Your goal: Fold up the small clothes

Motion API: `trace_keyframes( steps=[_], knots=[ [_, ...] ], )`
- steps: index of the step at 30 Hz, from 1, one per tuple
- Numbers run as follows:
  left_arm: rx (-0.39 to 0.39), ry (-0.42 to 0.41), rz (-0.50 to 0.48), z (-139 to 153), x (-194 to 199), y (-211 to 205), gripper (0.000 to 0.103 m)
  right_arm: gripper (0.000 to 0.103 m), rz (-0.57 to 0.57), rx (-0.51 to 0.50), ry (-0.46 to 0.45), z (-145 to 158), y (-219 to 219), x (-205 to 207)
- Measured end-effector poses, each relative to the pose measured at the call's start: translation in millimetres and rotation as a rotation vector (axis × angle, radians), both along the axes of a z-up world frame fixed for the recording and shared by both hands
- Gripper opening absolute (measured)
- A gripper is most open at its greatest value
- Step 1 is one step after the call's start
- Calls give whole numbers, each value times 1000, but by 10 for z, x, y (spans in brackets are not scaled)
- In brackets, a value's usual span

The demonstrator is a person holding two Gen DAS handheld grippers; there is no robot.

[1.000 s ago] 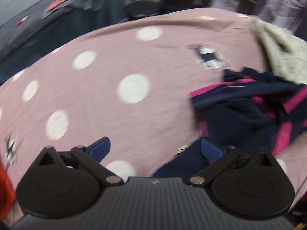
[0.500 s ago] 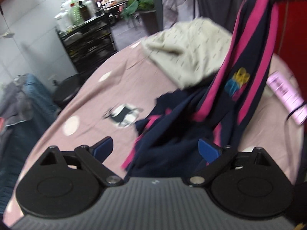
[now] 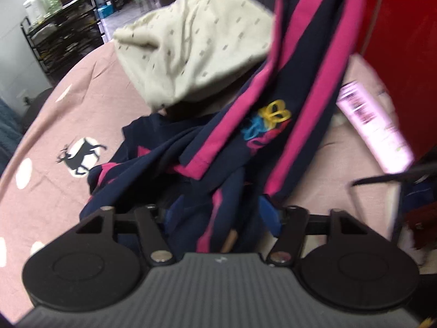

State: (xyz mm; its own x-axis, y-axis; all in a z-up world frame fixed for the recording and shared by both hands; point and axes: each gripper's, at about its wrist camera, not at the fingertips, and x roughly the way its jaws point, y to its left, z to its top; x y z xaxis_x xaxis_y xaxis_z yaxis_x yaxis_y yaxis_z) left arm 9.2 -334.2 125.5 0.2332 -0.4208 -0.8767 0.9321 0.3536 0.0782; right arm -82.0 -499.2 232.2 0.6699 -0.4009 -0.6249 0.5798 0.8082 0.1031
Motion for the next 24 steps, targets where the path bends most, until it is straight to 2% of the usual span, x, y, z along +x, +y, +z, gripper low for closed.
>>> trace_keyframes(
  steps=[2, 5, 7, 9, 13, 16, 19, 22, 24],
  knots=[
    [51, -9, 35, -120, 65, -37, 3, 7, 5, 0, -3, -2, 10, -1],
    [-27, -4, 142, 2, 265, 163, 3, 7, 17, -6, -3, 5, 23, 6],
    [-68, -24, 268, 149, 511, 425, 3, 7, 13, -7, -6, 1, 2, -1],
    [-106, -43, 435, 319, 879, 847, 3, 7, 1, -2, -1, -14, -31, 6],
    [-103, -152, 861, 615, 1711, 2165, 2, 7, -4, 2, 2, -31, -49, 38],
    [-112, -172, 1125, 765, 2033, 3284, 2, 7, 30, 28, 6, -63, 7, 131],
    [-50, -195, 1221, 788, 2045, 3990, 3, 7, 96, 57, 14, -110, 130, 282],
    [15, -231, 1300, 721, 1925, 4356, 3, 7, 192, 81, 39, -169, 306, 472],
    [24, -218, 1386, 657, 1850, 4632, 3, 7, 247, 103, 53, -200, 424, 577]
  ],
)
